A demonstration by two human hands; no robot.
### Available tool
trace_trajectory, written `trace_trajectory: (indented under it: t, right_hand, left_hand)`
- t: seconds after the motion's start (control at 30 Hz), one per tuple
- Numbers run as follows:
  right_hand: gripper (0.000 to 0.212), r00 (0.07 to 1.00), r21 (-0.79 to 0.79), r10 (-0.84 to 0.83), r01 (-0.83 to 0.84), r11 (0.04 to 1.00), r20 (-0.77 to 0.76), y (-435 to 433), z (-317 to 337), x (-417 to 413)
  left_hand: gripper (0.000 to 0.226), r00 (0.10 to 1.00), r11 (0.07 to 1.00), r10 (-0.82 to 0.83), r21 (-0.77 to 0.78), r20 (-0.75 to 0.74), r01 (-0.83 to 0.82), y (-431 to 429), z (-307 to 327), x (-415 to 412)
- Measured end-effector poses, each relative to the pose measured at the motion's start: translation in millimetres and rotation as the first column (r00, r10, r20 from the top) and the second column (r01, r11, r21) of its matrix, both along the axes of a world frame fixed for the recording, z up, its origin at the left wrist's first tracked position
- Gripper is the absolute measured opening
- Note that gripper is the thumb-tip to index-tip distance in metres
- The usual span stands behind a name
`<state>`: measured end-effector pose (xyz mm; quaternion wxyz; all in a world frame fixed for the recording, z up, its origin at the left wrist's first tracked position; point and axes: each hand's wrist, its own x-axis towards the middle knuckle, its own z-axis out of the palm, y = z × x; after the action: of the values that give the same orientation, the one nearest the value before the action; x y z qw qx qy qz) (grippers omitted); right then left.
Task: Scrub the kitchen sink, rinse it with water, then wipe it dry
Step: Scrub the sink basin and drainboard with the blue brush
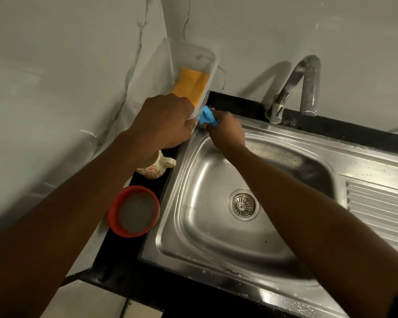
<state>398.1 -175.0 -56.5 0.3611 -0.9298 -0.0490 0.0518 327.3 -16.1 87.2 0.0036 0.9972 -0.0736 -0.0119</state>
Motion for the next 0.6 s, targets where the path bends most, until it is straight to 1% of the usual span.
trace_trajectory:
  t: [0.07,0.17,0.2,0.27,0.33,0.43,0.5,0.6]
  right_hand:
    - [0.046,1.0,0.01,-0.023,0.023,1.0,0.003,1,-5,-16]
    - [0.052,0.998,0.059,0.056,-0.054,0.997,-0.033,-4,-18,-78]
    - [0.052,0.996,0.056,0.086,-0.084,0.995,-0.024,-10,-21,-88]
    - [0.051,0.997,0.021,0.083,-0.083,0.996,-0.001,-21,-20,-77]
    - [0.048,0.999,-0.049,0.045,-0.044,0.998,0.018,-30,-15,-40]
    - [0.045,1.0,-0.087,0.006,-0.006,0.996,-0.005,-31,-4,-5]
    - [0.044,0.999,-0.016,-0.031,0.031,0.999,-0.023,-25,-4,-14]
    - [0.045,0.992,0.175,-0.022,0.044,0.984,-0.127,-11,-15,-62]
  left_hand:
    - [0.038,1.0,1.0,0.0,-0.003,0.001,0.0,-1,0,0]
    - [0.037,1.0,1.0,-0.007,-0.001,0.001,0.007,0,-2,4]
    - [0.037,1.0,1.0,-0.01,-0.003,0.001,0.01,0,-4,5]
    - [0.037,1.0,1.0,-0.009,-0.008,-0.001,0.009,1,-8,6]
    - [0.036,1.0,1.0,-0.004,-0.026,-0.003,0.004,-1,-12,6]
    - [0.036,1.0,0.999,-0.005,-0.04,-0.028,0.004,-4,-19,7]
    - [0.035,0.999,0.999,-0.008,-0.054,-0.039,0.005,-5,-23,7]
    - [0.034,0.999,0.999,-0.017,-0.049,-0.047,0.015,-5,-30,7]
